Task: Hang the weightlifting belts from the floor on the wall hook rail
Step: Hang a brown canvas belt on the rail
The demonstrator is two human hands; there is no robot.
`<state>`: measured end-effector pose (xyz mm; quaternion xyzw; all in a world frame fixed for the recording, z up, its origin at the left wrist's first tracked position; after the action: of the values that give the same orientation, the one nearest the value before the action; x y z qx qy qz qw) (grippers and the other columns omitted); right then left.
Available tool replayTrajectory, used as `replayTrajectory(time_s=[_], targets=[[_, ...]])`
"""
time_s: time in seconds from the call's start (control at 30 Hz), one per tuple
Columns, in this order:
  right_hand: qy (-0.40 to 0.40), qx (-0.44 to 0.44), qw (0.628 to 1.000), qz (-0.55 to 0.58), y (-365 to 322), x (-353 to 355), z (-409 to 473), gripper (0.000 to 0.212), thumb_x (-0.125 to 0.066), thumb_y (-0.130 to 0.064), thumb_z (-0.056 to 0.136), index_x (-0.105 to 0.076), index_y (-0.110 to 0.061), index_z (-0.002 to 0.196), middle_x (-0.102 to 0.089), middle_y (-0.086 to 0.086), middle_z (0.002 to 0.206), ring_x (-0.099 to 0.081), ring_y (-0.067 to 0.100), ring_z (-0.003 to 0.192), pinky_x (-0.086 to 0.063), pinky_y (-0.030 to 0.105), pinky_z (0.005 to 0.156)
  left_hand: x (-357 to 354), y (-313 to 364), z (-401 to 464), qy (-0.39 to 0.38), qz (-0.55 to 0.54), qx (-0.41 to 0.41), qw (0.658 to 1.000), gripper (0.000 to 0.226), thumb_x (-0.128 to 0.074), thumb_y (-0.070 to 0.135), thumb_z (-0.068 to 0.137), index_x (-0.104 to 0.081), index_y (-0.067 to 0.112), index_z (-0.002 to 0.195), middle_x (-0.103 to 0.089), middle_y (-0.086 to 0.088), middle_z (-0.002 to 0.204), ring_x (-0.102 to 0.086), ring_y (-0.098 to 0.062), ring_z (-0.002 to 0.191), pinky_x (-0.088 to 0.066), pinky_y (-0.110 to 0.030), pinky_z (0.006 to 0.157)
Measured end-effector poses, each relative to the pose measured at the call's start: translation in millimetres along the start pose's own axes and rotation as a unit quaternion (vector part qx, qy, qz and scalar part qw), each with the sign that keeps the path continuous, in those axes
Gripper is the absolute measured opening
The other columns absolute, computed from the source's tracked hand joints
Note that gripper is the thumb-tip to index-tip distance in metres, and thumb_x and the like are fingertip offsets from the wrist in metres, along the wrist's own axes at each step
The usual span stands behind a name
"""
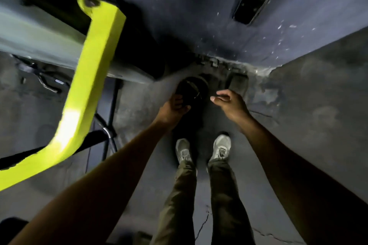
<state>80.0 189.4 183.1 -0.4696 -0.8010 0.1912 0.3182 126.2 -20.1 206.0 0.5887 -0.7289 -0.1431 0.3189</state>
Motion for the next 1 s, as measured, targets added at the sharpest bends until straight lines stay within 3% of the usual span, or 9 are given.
replayTrajectory(time_s=[0.07,0.17,0.33,0.4,0.57,0.77,0.87,0.93,1.0], targets=[[-0.01,-0.012,1.0,0.013,25,-26,55,0.038,-0.079,-0.028,0.09,-0.069,-0.009,0.122,-0.072,0.004,0.105,-0.067,0.012,0.097,-0.05,0.008,0.075,-14,-27,54,0.014,0.0,0.009,1.0,0.055,-0.073,0.007,0.092,-0.049,-0.002,0.14,-0.061,-0.028,0.136,-0.06,-0.039,0.127,-0.056,-0.023,0.08],[-0.036,-0.044,0.997,0.049,69,-65,138,0.038,-0.073,-0.018,0.095,-0.062,-0.002,0.127,-0.069,0.009,0.105,-0.066,0.015,0.087,-0.049,0.012,0.066,-36,-70,132,0.031,-0.002,0.02,0.999,0.052,-0.07,0.002,0.093,-0.048,-0.005,0.14,-0.058,-0.025,0.139,-0.06,-0.023,0.116,-0.048,0.0,0.065],[-0.068,-0.082,0.99,0.095,128,-124,256,0.043,-0.063,-0.013,0.102,-0.049,0.003,0.139,-0.064,0.009,0.082,-0.06,0.005,0.05,-0.046,0.01,0.046,-71,-138,252,0.027,0.053,0.027,0.998,0.053,-0.067,0.013,0.097,-0.047,0.001,0.144,-0.059,-0.017,0.141,-0.059,-0.03,0.128,-0.049,-0.031,0.101],[-0.082,-0.131,0.97,0.187,136,-146,294,0.049,-0.061,-0.026,0.104,-0.042,-0.008,0.146,-0.07,0.013,0.083,-0.069,0.01,0.054,-0.056,0.018,0.05,-83,-160,290,0.041,0.084,0.027,0.995,0.047,-0.066,0.016,0.097,-0.054,0.001,0.14,-0.062,-0.018,0.138,-0.061,-0.03,0.126,-0.047,-0.035,0.103],[-0.116,-0.235,0.917,0.302,142,-204,363,0.068,-0.05,-0.059,0.102,-0.04,-0.017,0.154,-0.057,0.017,0.142,-0.062,0.038,0.124,-0.057,0.046,0.091,-106,-202,337,0.065,0.228,-0.014,0.971,0.035,-0.051,0.019,0.103,-0.062,-0.001,0.13,-0.063,-0.021,0.136,-0.055,-0.034,0.131,-0.031,-0.035,0.117],[0.051,-0.217,0.932,0.286,157,-204,352,0.075,-0.057,-0.063,0.095,-0.054,-0.009,0.145,-0.061,0.016,0.142,-0.063,0.037,0.125,-0.056,0.049,0.102,-114,-195,317,0.11,0.059,-0.034,0.992,0.019,-0.053,0.01,0.096,-0.067,0.001,0.106,-0.072,-0.019,0.109,-0.068,-0.039,0.106,-0.055,-0.052,0.096],[0.048,-0.191,0.918,0.344,151,-182,298,0.029,-0.065,-0.047,0.098,-0.08,-0.022,0.097,-0.075,0.004,0.114,-0.071,0.029,0.105,-0.062,0.036,0.078,-102,-173,275,0.155,-0.057,0.005,0.986,0.006,-0.061,0.013,0.097,-0.062,0.015,0.102,-0.071,-0.009,0.098,-0.07,-0.03,0.093,-0.059,-0.043,0.083],[0.039,-0.123,0.958,0.256,147,-162,260,0.026,-0.069,-0.021,0.097,-0.077,-0.024,0.073,-0.077,0.006,0.108,-0.07,0.031,0.109,-0.06,0.04,0.087,-93,-157,248,0.154,-0.094,0.011,0.984,0.001,-0.063,0.021,0.099,-0.062,0.021,0.098,-0.071,-0.01,0.096,-0.069,-0.033,0.091,-0.054,-0.041,0.079],[0.005,-0.021,0.991,0.131,131,-135,212,0.017,-0.069,-0.007,0.095,-0.077,-0.017,0.084,-0.076,0.016,0.114,-0.069,0.034,0.114,-0.056,0.043,0.101,-81,-127,214,0.119,-0.1,0.014,0.988,0.008,-0.06,0.026,0.101,-0.063,0.019,0.099,-0.07,-0.01,0.099,-0.068,-0.04,0.104,-0.052,-0.039,0.083]])
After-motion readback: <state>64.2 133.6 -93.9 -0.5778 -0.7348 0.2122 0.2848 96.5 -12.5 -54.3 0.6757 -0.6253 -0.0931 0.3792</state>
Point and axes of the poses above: each hand's wrist, its own z-axis towards the middle knuckle, its own x-axis out of the back of the hand, y = z × x, the point moved 1 cm from there along z, towards the middle knuckle
